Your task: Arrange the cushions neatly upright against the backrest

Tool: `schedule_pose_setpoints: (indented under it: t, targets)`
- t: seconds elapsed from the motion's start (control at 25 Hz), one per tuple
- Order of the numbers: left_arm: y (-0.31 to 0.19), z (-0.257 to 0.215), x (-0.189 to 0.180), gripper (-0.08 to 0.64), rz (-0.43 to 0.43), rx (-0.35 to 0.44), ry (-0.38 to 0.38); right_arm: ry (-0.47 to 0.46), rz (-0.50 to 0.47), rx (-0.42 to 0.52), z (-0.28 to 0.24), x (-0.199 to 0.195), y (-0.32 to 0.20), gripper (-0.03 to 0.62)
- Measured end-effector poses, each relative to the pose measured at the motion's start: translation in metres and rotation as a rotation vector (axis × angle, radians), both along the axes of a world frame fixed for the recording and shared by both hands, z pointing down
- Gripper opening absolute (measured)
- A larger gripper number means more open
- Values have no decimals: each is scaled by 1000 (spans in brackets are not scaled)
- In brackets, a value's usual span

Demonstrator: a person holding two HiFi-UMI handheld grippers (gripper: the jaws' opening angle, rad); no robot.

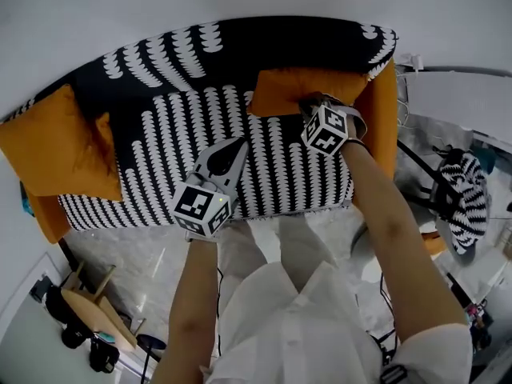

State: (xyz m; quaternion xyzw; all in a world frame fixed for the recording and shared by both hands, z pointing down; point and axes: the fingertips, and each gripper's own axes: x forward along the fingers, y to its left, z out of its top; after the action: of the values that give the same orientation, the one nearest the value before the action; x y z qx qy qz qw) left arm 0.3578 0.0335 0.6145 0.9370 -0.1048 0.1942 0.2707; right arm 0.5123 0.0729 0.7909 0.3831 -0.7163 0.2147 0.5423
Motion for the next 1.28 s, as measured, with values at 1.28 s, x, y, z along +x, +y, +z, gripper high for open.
schedule_pose_setpoints:
  t: [1.28]
  targets:
    - [-71,-45,-191,17,-296,51,-2,-329,125,264,-129,-190,-173,103]
